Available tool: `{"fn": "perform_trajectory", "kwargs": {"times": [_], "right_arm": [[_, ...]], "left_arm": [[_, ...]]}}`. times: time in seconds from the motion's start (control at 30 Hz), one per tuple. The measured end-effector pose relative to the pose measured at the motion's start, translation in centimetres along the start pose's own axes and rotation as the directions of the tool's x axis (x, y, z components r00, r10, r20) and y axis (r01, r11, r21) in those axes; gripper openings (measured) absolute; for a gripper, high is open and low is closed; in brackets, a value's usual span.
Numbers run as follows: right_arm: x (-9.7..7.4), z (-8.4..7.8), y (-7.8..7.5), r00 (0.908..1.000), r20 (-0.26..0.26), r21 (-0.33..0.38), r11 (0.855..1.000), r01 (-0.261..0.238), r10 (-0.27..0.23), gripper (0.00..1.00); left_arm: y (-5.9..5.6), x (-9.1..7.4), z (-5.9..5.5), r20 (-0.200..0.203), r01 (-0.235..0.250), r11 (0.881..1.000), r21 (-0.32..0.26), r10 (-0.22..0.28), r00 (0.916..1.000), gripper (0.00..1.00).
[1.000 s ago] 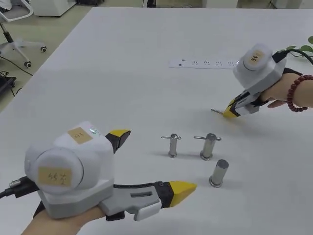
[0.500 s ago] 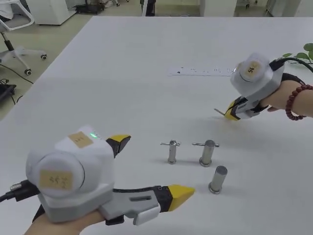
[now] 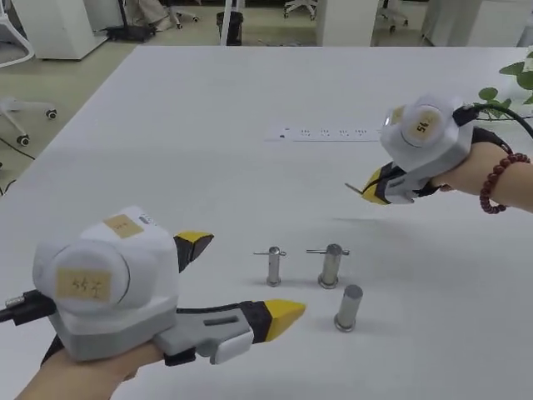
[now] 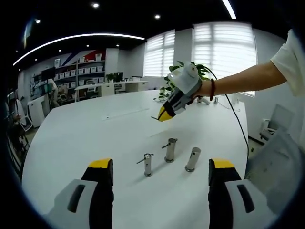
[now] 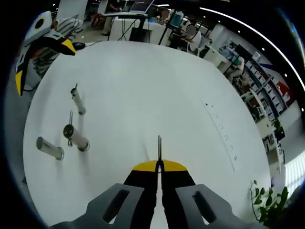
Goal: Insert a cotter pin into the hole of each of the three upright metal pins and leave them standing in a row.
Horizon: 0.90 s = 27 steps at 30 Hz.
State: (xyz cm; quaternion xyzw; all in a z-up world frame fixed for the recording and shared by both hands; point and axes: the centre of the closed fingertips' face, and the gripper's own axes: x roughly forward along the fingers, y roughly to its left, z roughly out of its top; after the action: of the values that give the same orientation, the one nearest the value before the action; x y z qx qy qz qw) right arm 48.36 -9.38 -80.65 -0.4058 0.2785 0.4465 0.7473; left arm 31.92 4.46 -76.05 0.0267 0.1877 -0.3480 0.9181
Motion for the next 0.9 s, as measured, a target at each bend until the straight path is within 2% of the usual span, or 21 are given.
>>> {"fn": "perform_trajectory", "kwargs": {"times": [0.23, 0.43, 0.5, 0.57, 0.8, 0.9], "right_arm": [[-2.6, 1.5, 1.8, 0.9987, 0.045, -0.078, 0.997, 0.026, -0.022, 0.01], [-4.6, 3.2, 3.8, 0.9957, 0.085, -0.156, 0.986, 0.05, -0.037, 0.01], [-5.1, 3.6, 4.5, 0.9949, 0.095, -0.182, 0.982, 0.053, -0.036, 0.01], [-4.9, 3.6, 4.5, 0.9936, 0.108, -0.197, 0.979, 0.055, -0.035, 0.02], [-6.2, 5.1, 7.0, 0.9909, 0.134, -0.26, 0.964, 0.05, -0.016, 0.02], [-6.5, 5.6, 8.0, 0.9894, 0.145, -0.285, 0.957, 0.048, -0.006, 0.02]], "left_arm": [[-0.2, 0.4, 1.1, 0.006, 0.018, 1.0, 0.002, -0.018, 0.9998, 0.72], [-0.6, 0.7, 2.1, 0.028, 0.043, 0.999, -0.024, -0.042, 0.9987, 0.63], [-0.8, 0.8, 2.4, 0.033, 0.052, 0.998, -0.034, -0.051, 0.9982, 0.61], [-1.0, 1.0, 2.6, 0.037, 0.061, 0.997, -0.037, -0.06, 0.9976, 0.59], [-1.3, 1.7, 2.8, 0.02, 0.082, 0.995, -0.059, -0.081, 0.9965, 0.48], [-1.4, 2.0, 2.6, -0.001, 0.089, 0.995, -0.052, -0.089, 0.996, 0.44]]}}
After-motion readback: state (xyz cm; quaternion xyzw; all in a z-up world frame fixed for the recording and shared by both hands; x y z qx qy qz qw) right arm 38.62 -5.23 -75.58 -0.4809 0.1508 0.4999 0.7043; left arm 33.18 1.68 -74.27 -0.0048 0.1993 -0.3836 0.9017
